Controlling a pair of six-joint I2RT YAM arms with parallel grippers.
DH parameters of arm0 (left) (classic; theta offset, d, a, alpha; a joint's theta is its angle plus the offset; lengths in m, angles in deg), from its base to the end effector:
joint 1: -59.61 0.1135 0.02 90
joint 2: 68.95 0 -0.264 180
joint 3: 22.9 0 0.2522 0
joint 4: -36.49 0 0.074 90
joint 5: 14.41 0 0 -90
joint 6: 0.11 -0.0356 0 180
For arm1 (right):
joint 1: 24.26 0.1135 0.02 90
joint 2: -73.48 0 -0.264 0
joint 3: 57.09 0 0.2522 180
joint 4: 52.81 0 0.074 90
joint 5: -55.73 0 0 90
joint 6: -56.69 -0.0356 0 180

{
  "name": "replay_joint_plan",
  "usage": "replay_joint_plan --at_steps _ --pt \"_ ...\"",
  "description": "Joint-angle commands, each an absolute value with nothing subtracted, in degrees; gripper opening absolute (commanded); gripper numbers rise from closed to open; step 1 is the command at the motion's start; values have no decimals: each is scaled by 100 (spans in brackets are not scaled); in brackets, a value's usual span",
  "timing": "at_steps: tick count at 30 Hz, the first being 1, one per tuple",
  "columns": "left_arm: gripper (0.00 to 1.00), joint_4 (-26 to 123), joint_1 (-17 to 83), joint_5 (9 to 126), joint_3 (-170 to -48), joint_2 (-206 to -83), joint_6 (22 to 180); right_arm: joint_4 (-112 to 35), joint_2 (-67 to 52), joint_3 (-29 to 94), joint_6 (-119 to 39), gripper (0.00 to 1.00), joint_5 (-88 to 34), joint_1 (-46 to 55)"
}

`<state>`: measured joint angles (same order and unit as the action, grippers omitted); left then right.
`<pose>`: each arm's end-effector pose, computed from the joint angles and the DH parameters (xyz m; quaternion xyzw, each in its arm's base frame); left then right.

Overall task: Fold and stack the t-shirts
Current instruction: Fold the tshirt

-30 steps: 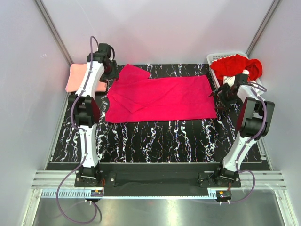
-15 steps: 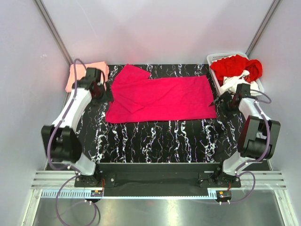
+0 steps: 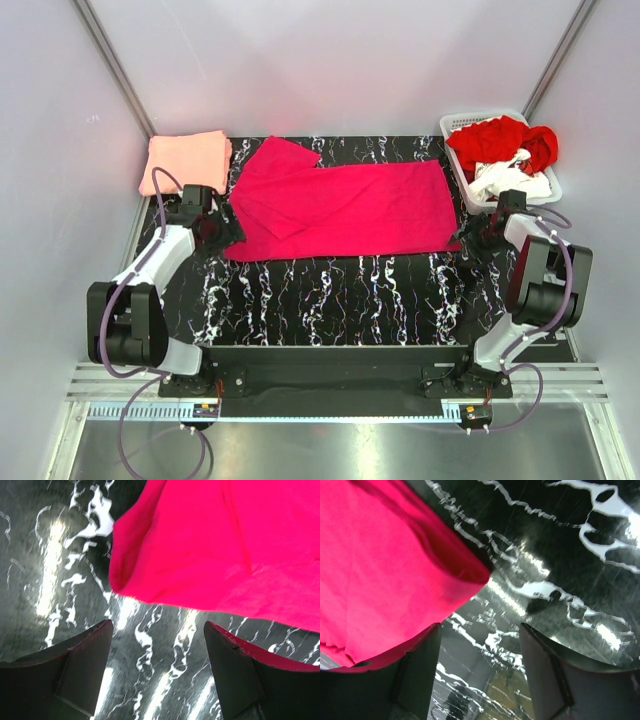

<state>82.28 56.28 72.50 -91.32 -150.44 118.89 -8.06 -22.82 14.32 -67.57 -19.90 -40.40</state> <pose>0.2827 -0.0184 0.2238 -0.2069 0.9405 -0.0996 0.2505 0.3055 -0.0792 0.1681 0.3958 0.8930 0.1492 0.1538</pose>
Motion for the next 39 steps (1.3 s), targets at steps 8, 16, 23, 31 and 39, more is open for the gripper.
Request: replay_joint_plan --at_steps 8,16,23,31,39 --pt "78 7109 5750 7076 -8791 -15201 12118 -1250 -2874 1890 -6864 63 -2021 -4078" --pt "75 6783 5750 7058 -8299 -15139 12435 -1584 -3067 1697 -6996 46 -1784 -4078" --pt "65 6554 5741 7163 -8105 -15271 12707 -1540 -3094 1670 -6969 0 -1801 -4078" --pt "38 6282 5750 7750 -7929 -15464 12901 -1409 -2831 1495 -6917 0 -1828 -4078" --pt "0 6528 5750 7990 -8114 -15281 12804 -1005 -2330 1275 -6864 0 -2064 -4078"
